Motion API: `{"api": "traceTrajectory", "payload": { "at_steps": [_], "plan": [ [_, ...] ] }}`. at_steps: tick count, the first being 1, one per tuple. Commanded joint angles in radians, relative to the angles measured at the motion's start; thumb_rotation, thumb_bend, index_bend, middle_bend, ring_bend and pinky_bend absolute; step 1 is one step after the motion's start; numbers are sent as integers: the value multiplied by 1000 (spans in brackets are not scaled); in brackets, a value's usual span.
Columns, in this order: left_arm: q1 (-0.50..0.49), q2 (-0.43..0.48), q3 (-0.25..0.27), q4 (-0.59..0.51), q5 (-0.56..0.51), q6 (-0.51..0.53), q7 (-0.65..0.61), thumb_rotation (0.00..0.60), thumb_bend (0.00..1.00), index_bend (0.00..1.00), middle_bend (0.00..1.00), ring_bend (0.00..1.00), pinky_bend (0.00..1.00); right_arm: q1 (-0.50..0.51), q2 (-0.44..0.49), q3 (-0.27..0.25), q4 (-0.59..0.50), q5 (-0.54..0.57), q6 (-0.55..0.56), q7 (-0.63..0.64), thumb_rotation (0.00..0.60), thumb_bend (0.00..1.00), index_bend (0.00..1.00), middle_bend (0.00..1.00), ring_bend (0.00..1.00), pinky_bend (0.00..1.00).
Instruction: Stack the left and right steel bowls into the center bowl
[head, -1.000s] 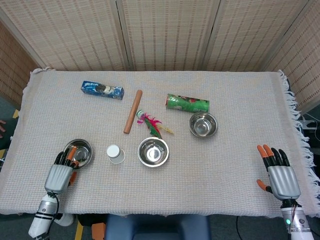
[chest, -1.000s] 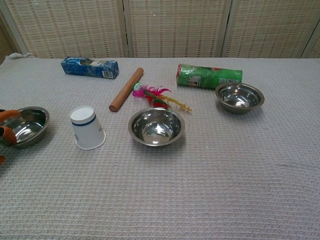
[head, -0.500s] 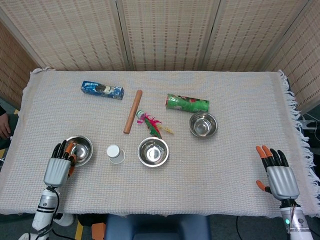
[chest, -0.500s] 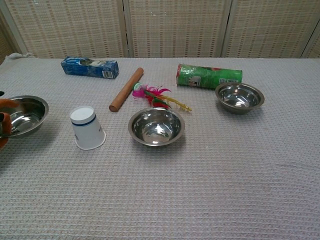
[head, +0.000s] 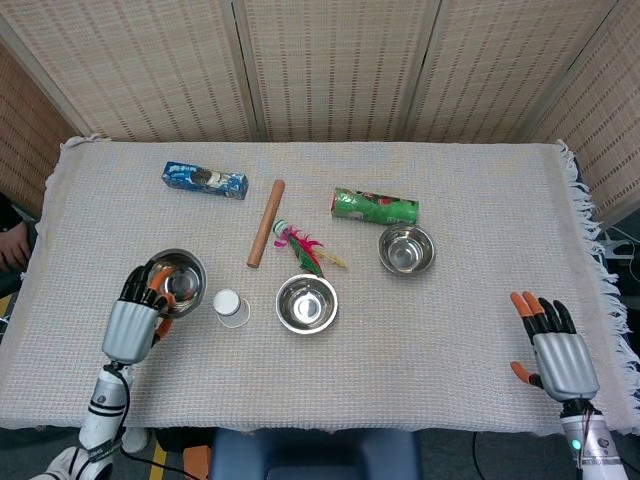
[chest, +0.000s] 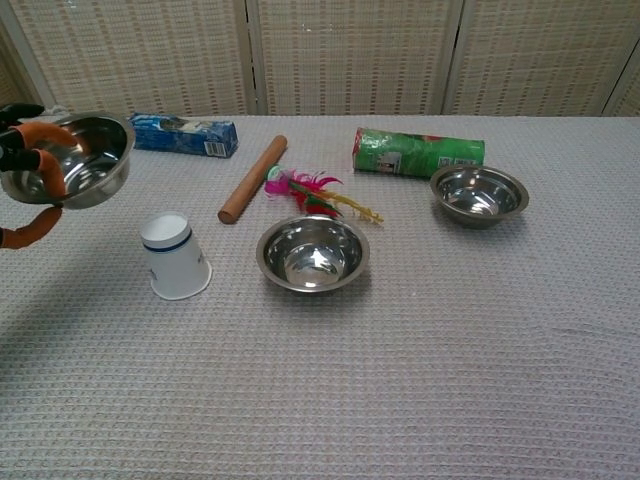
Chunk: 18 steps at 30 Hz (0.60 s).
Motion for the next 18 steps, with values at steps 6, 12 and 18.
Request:
{"api": "traceTrajectory", "payload": {
  "at_steps": [6, 12, 18],
  "plan": [
    [-180, 20, -49, -282, -14, -247, 228, 600, 704, 748, 190, 42, 155, 0, 11, 0, -9, -8, 3, 26, 600, 90, 0, 0, 0, 0],
    [-253, -68, -68, -253, -47, -345, 296, 600, 704, 748, 192, 41, 155, -6, 26, 4, -13, -14, 17, 54, 600, 90, 0, 0, 0, 0],
    [-287, -141, -52, -218, -60, -391, 338, 600, 702, 744, 191, 41, 154, -6, 36, 6, -13, -9, 14, 71, 600, 90, 0, 0, 0, 0]
  ]
}}
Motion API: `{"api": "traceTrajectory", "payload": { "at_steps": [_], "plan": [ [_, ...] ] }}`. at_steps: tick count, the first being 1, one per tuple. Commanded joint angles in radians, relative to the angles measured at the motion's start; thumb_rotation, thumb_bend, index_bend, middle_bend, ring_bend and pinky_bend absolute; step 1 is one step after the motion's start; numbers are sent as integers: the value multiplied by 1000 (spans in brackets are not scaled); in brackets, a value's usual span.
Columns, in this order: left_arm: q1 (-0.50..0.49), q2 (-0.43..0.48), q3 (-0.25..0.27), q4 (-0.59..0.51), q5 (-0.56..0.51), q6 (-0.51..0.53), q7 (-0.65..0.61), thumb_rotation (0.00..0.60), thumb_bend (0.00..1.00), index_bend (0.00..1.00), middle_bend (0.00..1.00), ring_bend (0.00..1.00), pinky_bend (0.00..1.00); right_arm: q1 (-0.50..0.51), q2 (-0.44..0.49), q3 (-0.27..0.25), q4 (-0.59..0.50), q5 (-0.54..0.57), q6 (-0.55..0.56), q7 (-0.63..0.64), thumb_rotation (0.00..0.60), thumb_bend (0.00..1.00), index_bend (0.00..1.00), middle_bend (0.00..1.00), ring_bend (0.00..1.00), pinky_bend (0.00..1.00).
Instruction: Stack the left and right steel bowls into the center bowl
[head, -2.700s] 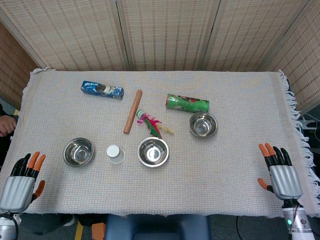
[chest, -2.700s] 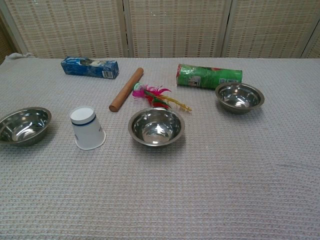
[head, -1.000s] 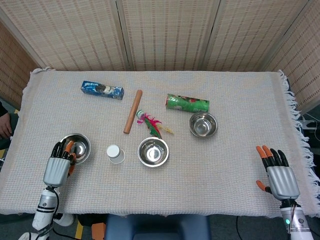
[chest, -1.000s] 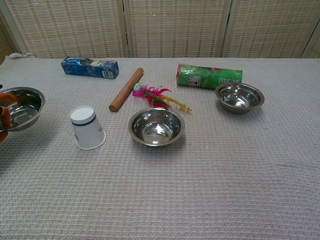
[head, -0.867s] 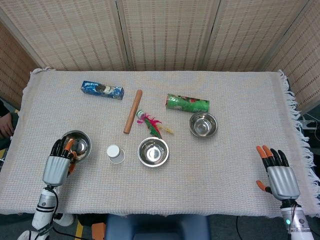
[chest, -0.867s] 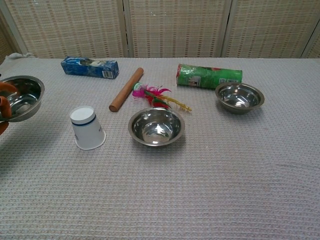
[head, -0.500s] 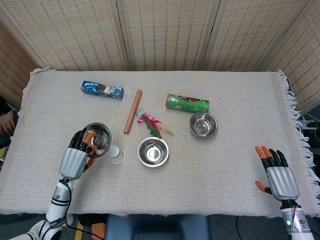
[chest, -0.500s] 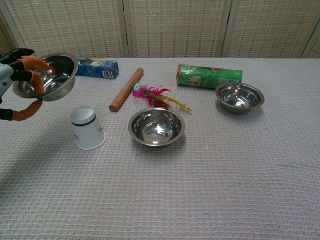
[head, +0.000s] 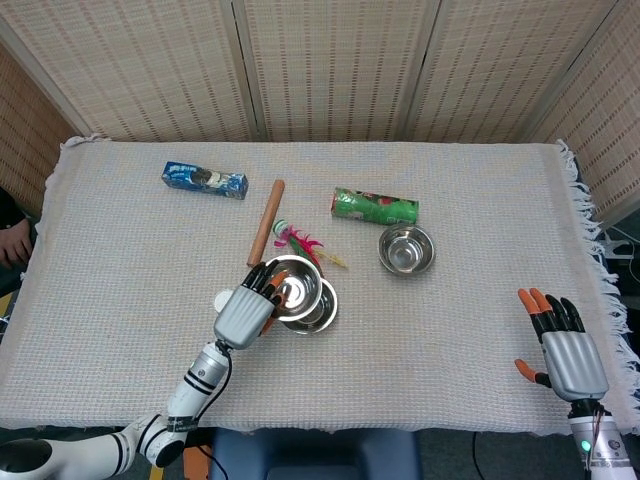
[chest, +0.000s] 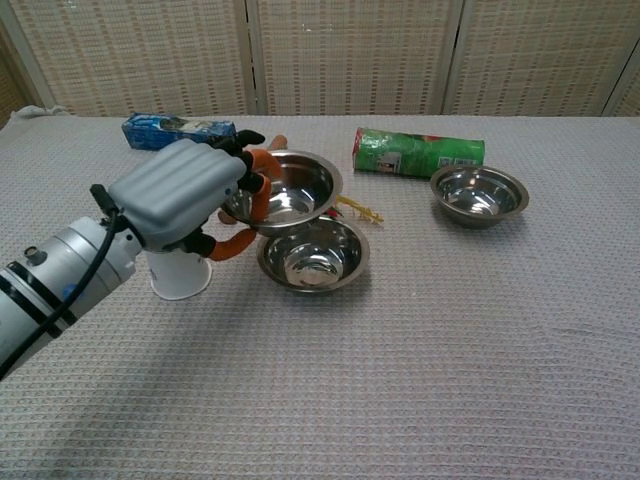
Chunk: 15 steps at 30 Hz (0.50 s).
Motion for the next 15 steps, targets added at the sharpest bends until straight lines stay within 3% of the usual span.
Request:
{"api": "traceTrajectory", "payload": {
  "at_steps": [1, 3, 6, 9, 15],
  "plan": [
    [-19, -34, 14, 26, -4, -22, 31, 600, 700, 733, 191, 40, 154, 0, 4, 0, -2, 0, -2, 6, 600, 90, 0, 0, 0, 0],
    [-21, -41, 23, 36, -8, -34, 55, 600, 685, 669, 182, 34, 153, -1, 7, -1, -4, -5, 1, 11, 600, 90, 0, 0, 0, 0],
    [-18, -39, 35, 36, -27, -55, 98, 600, 608, 467, 149, 12, 147, -5, 12, -4, -8, -16, 9, 20, 600, 90, 0, 0, 0, 0],
    [-11, -28, 42, 6, -46, -69, 107, 600, 553, 352, 128, 0, 141, -7, 14, -4, -9, -18, 14, 23, 600, 90, 0, 0, 0, 0],
    [-12, -19, 47, -48, -52, -68, 133, 600, 487, 257, 113, 0, 141, -7, 12, -4, -11, -19, 13, 19, 600, 90, 0, 0, 0, 0]
  ]
}}
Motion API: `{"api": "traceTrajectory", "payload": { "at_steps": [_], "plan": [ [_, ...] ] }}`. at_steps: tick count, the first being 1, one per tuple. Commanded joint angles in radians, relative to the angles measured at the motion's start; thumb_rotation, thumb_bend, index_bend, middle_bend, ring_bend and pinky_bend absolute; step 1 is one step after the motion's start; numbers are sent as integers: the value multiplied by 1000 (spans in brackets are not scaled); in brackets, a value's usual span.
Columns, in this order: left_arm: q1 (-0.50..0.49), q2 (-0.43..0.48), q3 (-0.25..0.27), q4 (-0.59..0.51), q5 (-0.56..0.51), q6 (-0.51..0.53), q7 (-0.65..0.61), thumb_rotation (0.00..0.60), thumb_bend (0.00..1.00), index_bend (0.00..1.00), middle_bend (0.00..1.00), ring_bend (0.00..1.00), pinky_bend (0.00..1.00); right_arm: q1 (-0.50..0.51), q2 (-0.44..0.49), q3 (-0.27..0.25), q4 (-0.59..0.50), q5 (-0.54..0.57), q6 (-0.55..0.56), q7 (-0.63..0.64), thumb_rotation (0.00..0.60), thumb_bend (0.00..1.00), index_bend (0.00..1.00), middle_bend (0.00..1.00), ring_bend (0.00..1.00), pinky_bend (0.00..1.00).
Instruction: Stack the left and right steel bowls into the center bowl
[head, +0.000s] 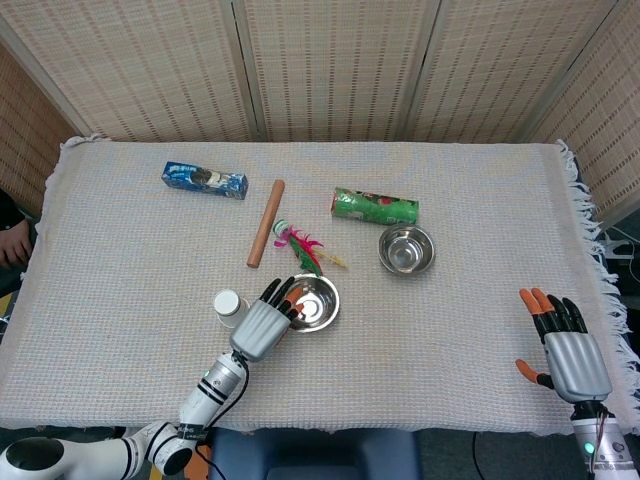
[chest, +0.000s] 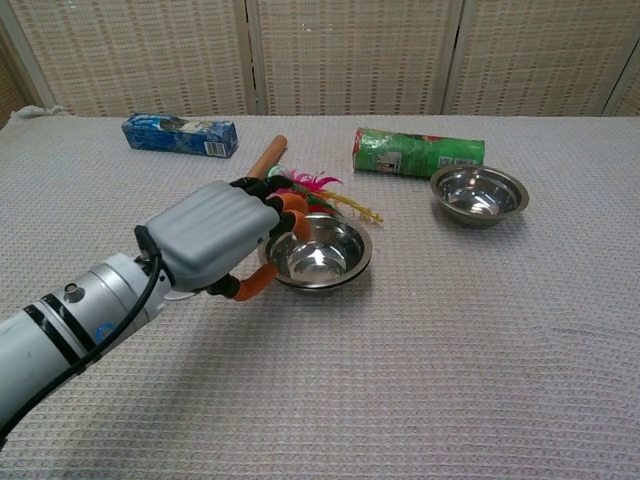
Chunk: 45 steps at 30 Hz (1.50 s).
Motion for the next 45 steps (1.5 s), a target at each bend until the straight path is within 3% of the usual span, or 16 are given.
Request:
{"api": "traceTrajectory", "payload": {
  "at_steps": [1, 8, 14, 20, 32, 36, 39, 45],
  "plan": [
    [1, 7, 6, -26, -1, 2, 12, 600, 487, 254, 110, 0, 141, 0, -2, 1, 1, 1, 0, -1, 600, 90, 0, 0, 0, 0],
    [69, 118, 73, -170, 43, 90, 49, 600, 484, 231, 102, 0, 141, 48, -48, 16, 52, -5, -56, -15, 600, 90, 0, 0, 0, 0],
    [192, 250, 127, -220, 56, 241, 29, 600, 483, 205, 101, 0, 142, 185, -131, 69, 144, -12, -197, -79, 600, 91, 0, 0, 0, 0],
    [269, 331, 128, -175, 37, 324, -18, 600, 483, 189, 101, 0, 139, 341, -280, 150, 297, 77, -363, -132, 600, 105, 34, 0, 0, 0],
    [334, 423, 103, -148, 17, 372, -122, 600, 484, 185, 100, 0, 136, 549, -577, 211, 677, 172, -519, -173, 600, 179, 182, 0, 0, 0],
    [344, 450, 96, -158, 11, 367, -155, 600, 484, 186, 98, 0, 136, 583, -647, 220, 782, 173, -518, -121, 600, 222, 318, 0, 0, 0],
    [348, 456, 90, -154, 9, 364, -169, 600, 484, 185, 98, 0, 136, 592, -682, 213, 843, 162, -502, -97, 600, 272, 506, 1, 0, 0],
    [353, 459, 82, -149, 12, 360, -181, 600, 485, 178, 93, 0, 136, 585, -717, 190, 899, 119, -424, -41, 600, 367, 733, 87, 0, 0]
  ]
}}
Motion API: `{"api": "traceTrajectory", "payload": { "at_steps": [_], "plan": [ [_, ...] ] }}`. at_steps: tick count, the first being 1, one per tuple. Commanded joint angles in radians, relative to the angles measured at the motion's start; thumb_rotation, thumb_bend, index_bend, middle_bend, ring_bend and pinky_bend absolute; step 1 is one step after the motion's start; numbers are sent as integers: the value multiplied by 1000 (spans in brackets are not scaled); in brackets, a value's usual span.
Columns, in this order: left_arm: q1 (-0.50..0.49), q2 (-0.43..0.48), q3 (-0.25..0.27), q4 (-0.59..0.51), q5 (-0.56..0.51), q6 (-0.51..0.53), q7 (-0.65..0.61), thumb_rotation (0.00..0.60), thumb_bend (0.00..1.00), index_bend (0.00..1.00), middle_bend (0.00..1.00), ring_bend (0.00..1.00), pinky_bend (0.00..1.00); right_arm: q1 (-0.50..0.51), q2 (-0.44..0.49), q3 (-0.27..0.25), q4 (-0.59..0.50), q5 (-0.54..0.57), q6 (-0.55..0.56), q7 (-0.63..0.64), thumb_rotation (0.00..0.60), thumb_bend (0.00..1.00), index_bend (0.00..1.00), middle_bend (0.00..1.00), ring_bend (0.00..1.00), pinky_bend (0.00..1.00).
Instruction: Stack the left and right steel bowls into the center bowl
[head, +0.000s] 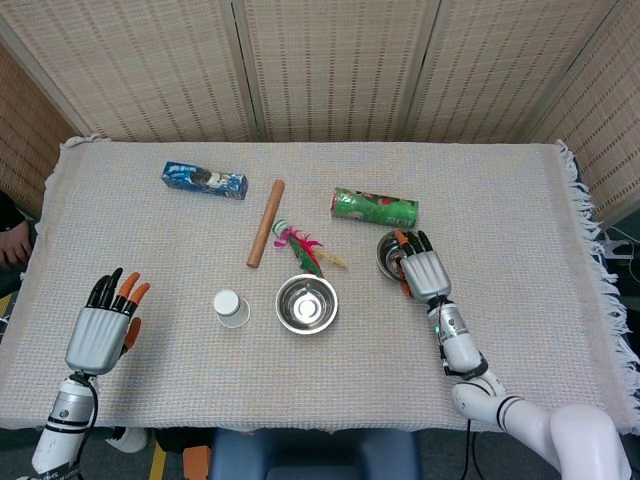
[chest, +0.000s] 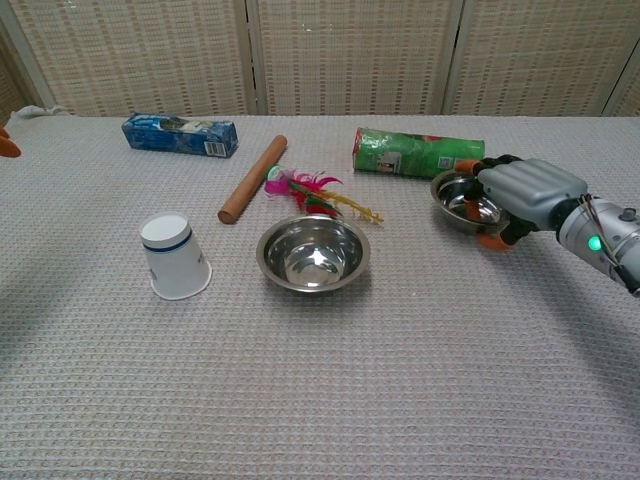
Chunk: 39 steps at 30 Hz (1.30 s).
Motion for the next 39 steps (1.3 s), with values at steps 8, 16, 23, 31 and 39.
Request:
{"api": "traceTrajectory", "payload": {
  "at_steps": [8, 16, 23, 31, 39],
  "plan": [
    [9, -2, -11, 3, 0, -6, -6, 600, 485, 176, 92, 0, 136, -51, 74, -95, -189, -198, 271, 86, 600, 391, 788, 120, 0, 0],
    [23, -1, -17, 1, -4, -2, -10, 600, 484, 176, 89, 0, 136, 16, 142, -99, -422, -246, 205, 39, 600, 391, 761, 119, 0, 0],
    [37, 16, -26, -19, -5, 13, -4, 600, 486, 176, 87, 0, 136, 83, 90, -83, -424, -219, 103, 5, 600, 389, 693, 119, 0, 0],
    [46, 32, -33, -33, -9, 16, -7, 600, 485, 176, 87, 0, 136, 115, 111, -82, -464, -130, -27, -56, 600, 299, 4, 3, 0, 0],
    [54, 55, -35, -67, -13, 9, -14, 600, 485, 176, 88, 0, 136, 53, 237, -96, -614, -94, 35, -93, 600, 129, 0, 0, 0, 0]
  ]
}}
